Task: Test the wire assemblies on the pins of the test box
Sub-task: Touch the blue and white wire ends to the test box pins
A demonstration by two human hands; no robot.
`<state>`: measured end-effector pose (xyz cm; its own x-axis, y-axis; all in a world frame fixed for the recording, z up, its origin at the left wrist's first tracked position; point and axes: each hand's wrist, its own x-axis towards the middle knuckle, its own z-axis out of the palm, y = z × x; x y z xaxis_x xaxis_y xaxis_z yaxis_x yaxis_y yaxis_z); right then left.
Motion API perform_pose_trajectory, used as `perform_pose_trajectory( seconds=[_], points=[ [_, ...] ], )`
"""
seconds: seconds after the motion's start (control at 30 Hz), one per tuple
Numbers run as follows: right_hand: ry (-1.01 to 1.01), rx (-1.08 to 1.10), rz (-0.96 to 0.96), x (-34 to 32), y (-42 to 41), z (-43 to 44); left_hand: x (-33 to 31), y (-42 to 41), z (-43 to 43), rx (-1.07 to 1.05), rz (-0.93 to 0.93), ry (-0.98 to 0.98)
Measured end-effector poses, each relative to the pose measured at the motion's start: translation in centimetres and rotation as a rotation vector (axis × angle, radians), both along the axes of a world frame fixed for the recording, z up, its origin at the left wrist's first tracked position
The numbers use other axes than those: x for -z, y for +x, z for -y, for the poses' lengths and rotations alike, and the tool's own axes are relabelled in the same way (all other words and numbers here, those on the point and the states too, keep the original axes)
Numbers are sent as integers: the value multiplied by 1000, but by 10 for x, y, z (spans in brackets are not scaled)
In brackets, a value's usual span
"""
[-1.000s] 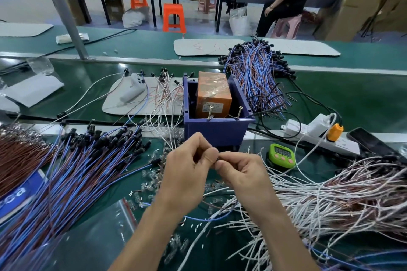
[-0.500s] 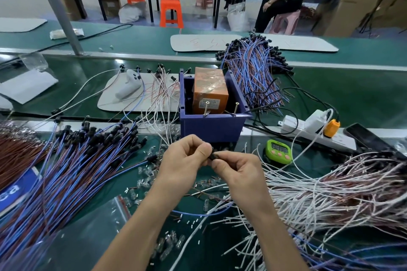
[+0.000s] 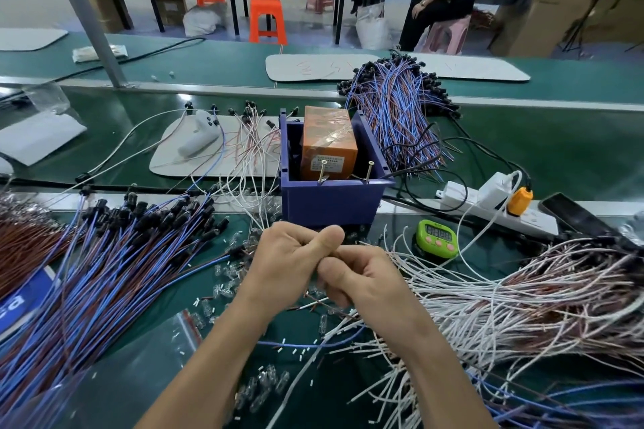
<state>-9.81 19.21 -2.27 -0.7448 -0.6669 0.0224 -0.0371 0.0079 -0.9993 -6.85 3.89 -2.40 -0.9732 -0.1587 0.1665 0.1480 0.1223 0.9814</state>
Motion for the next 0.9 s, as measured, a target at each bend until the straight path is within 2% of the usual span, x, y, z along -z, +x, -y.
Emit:
perform_pose_trajectory(
  seconds=[0.23, 0.3, 0.4, 0.5, 0.53, 0.63, 0.67, 0.73, 0.77, 0.9],
  points=[
    [-16, 81, -40, 8, 0, 6, 16, -8, -9, -18, 74, 246],
    [14, 83, -75, 10, 0, 5, 17, -7, -7, -105, 63, 92],
    [44, 78, -135, 9, -1, 2, 14, -1, -3, -257, -52, -315],
    [31, 74, -134, 8, 0, 1, 9, 1, 0, -293, -101, -427],
    [27, 81, -135, 7, 0, 2, 10, -1, -1, -278, -84, -348],
    [8, 121, -124, 6, 0, 7, 16, -9, -8, -129, 57, 272],
    [-2, 131, -111, 7, 1, 8, 17, -11, -10, -83, 108, 426],
    [-16, 153, -95, 8, 1, 9, 17, -14, -13, -56, 164, 496],
    [-8, 163, -96, 10, 1, 9, 17, -14, -12, -76, 163, 432],
    [16, 154, -86, 11, 0, 10, 17, -12, 0, -266, -45, -172]
  ],
)
